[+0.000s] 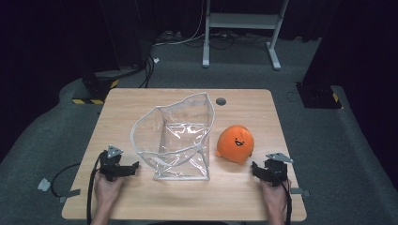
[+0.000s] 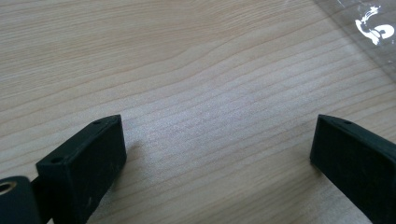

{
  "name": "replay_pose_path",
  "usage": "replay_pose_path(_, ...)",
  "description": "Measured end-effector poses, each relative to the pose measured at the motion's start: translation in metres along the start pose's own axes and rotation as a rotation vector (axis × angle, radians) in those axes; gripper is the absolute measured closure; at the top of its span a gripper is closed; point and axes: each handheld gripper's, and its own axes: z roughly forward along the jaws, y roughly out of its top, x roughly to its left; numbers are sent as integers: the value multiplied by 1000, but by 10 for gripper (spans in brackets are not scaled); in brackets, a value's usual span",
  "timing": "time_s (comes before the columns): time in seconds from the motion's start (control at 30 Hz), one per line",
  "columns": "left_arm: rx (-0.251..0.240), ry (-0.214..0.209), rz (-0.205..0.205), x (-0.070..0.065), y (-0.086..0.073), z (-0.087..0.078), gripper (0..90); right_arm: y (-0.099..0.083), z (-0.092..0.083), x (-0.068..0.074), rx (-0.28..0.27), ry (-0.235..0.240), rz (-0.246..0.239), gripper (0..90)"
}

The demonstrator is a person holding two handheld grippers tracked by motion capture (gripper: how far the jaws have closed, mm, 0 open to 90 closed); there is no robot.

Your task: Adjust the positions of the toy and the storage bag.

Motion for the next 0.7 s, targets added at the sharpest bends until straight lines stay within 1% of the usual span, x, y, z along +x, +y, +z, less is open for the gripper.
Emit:
replay_pose_path(0.37,2,2,1,0,0,0,39,-2,-2,1,0,-1,6,222)
replay_pose_path(0.43,1,2,-1,0,0,0,40,-3,-3,3,2,-4,4,204)
replay_pose_path(0.53,1,3,1,1,0,0,44,-4,-4,5,2,4,-7,190)
replay_pose_path(0.7,-2,4,-1,1,0,0,49,-7,-11,10,-37,26,-12,186)
